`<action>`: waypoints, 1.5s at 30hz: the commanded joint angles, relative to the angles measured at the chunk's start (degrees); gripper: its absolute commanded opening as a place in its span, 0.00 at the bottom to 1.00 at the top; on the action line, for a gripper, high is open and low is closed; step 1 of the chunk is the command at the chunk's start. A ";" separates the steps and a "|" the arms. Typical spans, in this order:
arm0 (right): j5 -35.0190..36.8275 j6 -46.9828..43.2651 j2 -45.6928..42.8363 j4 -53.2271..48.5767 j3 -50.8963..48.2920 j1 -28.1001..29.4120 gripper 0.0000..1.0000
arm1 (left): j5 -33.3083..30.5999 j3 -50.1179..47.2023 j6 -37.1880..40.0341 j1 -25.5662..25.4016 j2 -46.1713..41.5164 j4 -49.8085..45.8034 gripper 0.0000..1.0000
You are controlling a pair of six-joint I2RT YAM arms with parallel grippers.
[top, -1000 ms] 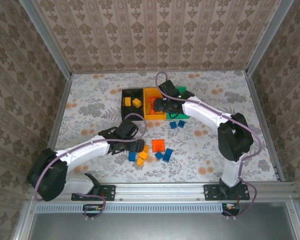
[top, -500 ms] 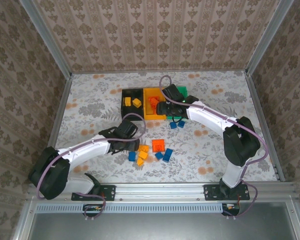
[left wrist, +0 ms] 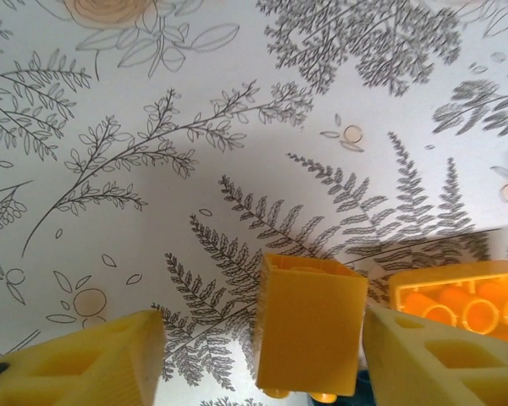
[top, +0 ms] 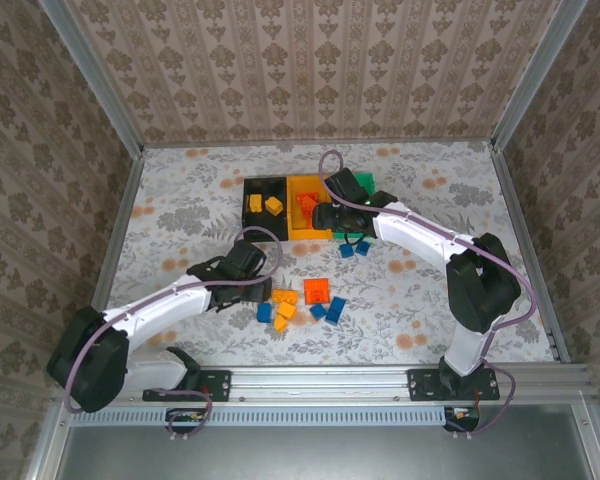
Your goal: Sort the legos into containers by color
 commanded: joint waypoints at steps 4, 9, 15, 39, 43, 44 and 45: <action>-0.12 0.78 -2.27 0.50 0.14 -0.38 0.62 | -0.54 3.24 0.32 -1.73 2.65 -0.29 0.70; -0.23 0.78 -3.16 0.48 -0.74 -0.65 0.63 | -0.89 1.14 -0.21 0.04 7.91 2.76 0.68; -0.04 0.86 -4.14 0.29 -1.08 -0.91 0.63 | 0.54 0.56 -0.21 0.50 11.42 5.34 0.56; 0.10 3.31 -11.20 1.90 -10.97 -2.65 0.63 | -5.92 31.22 8.18 8.49 22.87 5.21 0.31; -0.42 3.60 -12.69 2.31 -13.00 -2.58 0.63 | -7.79 38.27 9.53 10.32 30.59 3.87 0.31; -0.47 3.59 -13.04 2.25 -13.52 -2.58 0.63 | -8.28 39.47 9.79 10.73 32.14 3.74 0.31; -0.61 3.67 -13.40 2.38 -14.03 -2.58 0.63 | -8.40 40.58 9.81 11.06 33.29 3.33 0.32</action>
